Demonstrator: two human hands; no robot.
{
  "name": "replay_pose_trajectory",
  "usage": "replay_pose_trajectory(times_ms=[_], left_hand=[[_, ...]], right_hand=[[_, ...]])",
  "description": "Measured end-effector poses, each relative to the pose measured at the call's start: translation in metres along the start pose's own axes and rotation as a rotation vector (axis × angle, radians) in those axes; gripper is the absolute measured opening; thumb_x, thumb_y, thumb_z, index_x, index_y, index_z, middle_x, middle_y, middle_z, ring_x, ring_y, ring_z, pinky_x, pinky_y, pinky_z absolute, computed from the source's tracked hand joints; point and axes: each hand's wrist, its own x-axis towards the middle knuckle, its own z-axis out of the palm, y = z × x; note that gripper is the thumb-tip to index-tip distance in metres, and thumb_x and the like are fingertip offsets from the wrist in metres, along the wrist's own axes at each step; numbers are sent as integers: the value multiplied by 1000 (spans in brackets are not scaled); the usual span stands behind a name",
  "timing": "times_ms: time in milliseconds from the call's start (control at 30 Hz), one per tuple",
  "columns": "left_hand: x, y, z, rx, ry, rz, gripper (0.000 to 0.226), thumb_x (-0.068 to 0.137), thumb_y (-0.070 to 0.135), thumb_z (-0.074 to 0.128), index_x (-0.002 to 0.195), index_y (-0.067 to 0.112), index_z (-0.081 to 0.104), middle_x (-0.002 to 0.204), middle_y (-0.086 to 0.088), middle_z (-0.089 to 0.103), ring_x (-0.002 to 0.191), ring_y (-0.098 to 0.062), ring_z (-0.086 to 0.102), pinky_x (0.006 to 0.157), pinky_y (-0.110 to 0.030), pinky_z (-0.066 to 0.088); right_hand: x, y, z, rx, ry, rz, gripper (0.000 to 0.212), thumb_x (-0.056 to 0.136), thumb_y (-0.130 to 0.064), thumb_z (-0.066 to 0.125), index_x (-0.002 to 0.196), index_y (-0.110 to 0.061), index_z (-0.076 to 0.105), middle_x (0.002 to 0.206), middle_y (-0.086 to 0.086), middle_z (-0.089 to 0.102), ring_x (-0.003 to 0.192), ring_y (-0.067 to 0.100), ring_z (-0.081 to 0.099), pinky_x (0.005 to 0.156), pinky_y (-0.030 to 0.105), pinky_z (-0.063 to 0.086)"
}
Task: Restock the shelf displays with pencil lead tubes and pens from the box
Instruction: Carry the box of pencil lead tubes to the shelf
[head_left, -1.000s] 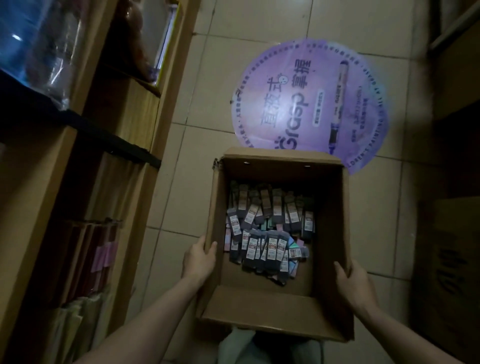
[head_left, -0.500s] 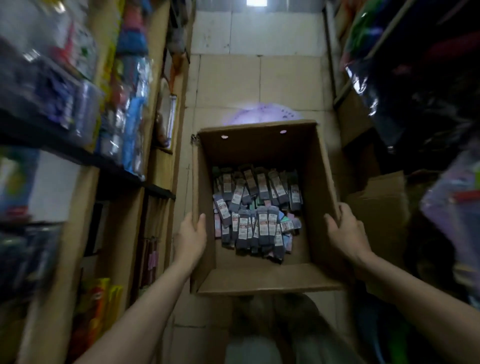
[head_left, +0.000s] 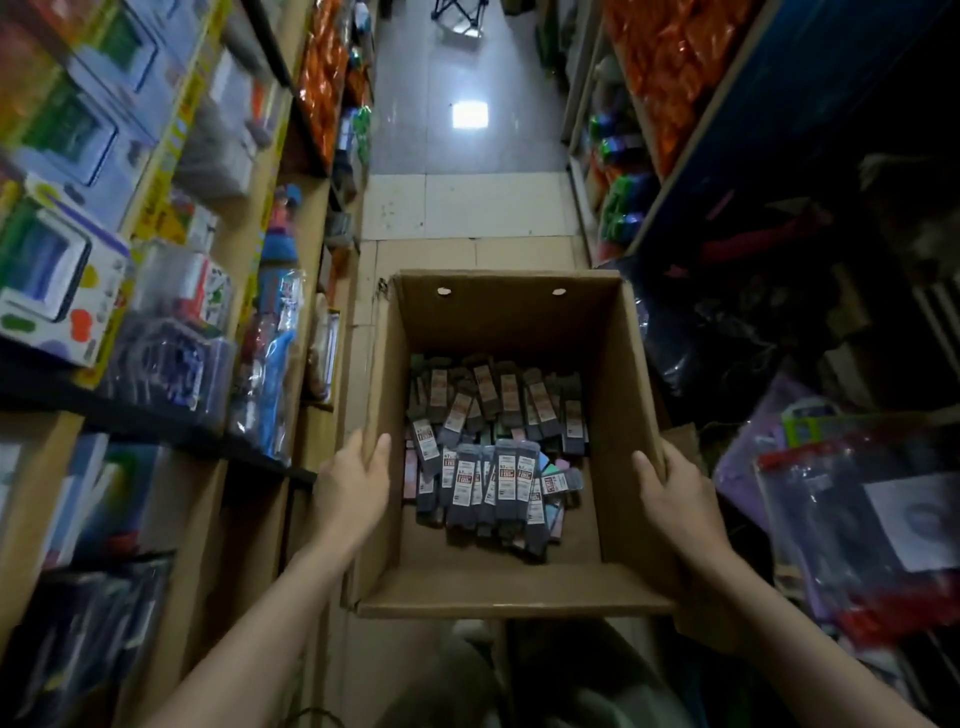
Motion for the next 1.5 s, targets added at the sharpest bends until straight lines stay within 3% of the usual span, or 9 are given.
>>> replay_pose_trajectory(times_ms=[233,400,600,800,967,1067,1233,1367,1500], left_hand=[[94,78,5,-42,-32,-29,48,100,36,43,124,-4,52,112,-30,60,102,-42,61,89,-53,52],[182,137,-4,-7,41,-32,32,100,31,46,102,2,60,62,-5,54,53,-17,54,47,-31,46],[302,198,-6,5,97,-19,32,101,35,44,109,9,61,67,-5,58,61,-19,57,51,-30,40],[450,261,0,8,105,8,41,100,38,44,126,10,59,88,-14,67,82,-28,63,65,-34,47],[566,334,-4,-35,48,63,32,100,34,47,114,10,62,75,-4,65,66,-20,60,55,-27,38],[627,377,-4,-41,41,107,34,100,35,46,118,11,61,83,-4,65,78,-25,64,60,-29,43],[735,443,7,-11,71,94,43,100,35,49,135,12,54,91,-11,70,74,-21,62,61,-26,42],[812,493,10,-39,43,51,27,100,32,49,115,14,61,71,-5,63,62,-18,62,52,-29,48],[889,533,6,-48,46,13,22,100,33,48,105,16,61,70,-2,60,61,-15,60,49,-26,45]], right_hand=[[118,-59,-25,-5,-10,-16,19,101,-27,48,116,-22,59,67,1,64,51,5,61,40,13,40],[214,-127,-34,-61,-12,-51,26,101,-28,49,122,-16,59,82,2,67,68,14,66,55,29,54],[334,-207,-29,-95,14,-90,26,101,-28,49,121,-16,60,93,3,67,87,22,66,77,40,57],[463,-282,-21,-98,24,-58,28,101,-27,48,125,-15,56,90,7,68,76,20,67,60,33,55],[560,-354,-41,-87,29,-9,29,101,-26,48,125,-12,58,102,11,69,93,30,66,84,47,55],[616,-390,-50,-67,51,14,32,102,-26,47,129,-13,55,98,9,68,82,22,67,74,42,58],[729,-438,-53,-77,67,9,27,101,-25,47,121,-11,59,80,5,65,67,19,65,59,34,56],[822,-483,-56,-68,56,22,27,101,-25,49,124,-16,58,80,1,64,68,15,63,56,29,53],[908,-539,-62,-105,40,-26,31,101,-27,49,129,-19,57,93,3,67,80,18,64,66,29,50]])
